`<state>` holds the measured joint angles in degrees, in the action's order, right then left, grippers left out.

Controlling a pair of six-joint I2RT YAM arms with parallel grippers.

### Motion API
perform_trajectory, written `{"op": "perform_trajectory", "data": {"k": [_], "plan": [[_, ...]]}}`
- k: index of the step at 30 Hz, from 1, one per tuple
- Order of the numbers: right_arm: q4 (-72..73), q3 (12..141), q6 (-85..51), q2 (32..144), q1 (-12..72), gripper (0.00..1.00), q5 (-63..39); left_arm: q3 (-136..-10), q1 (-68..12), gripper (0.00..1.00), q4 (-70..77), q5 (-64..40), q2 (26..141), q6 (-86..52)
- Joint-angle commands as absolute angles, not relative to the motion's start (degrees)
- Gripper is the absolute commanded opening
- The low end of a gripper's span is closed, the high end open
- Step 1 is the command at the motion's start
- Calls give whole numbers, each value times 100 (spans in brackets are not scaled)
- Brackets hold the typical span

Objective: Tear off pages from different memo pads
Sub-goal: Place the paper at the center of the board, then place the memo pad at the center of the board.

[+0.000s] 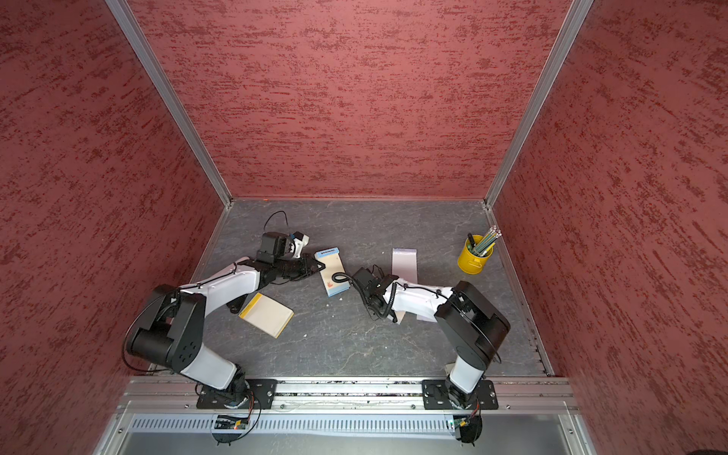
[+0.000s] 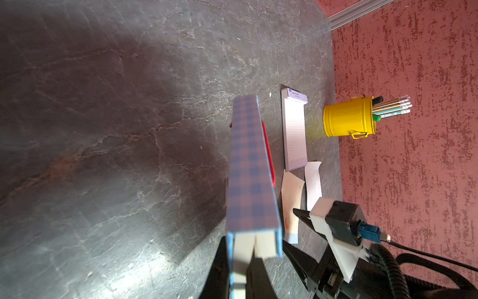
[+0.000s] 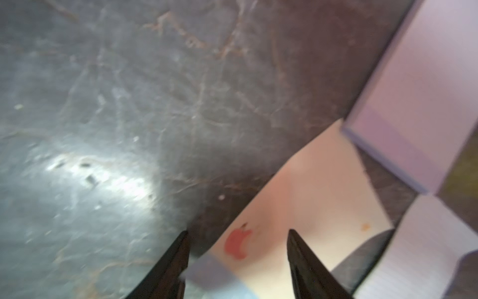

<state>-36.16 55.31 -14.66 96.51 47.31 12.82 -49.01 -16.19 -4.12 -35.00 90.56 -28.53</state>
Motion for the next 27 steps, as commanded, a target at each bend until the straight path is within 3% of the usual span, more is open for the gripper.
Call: {"op": "perform_trajectory", "data": {"k": [1,5,13,27], "plan": [[-3957,5546,-1375,9210,4715,66,573,-5198,-1659,0,-440,-3621,9204,-2668],[-3914,5669,-1488,8569,4353,68,168,-5538,-1837,0,-503,-3555,9493,-2654],[-3313,5351,-2327,7676,3332,67,540,-6829,-2507,0,-492,-3758,11047,-2814],[-3052,5010,-2672,7373,3252,65,1085,-8880,-3233,0,-409,-4021,13160,-3556]]}}
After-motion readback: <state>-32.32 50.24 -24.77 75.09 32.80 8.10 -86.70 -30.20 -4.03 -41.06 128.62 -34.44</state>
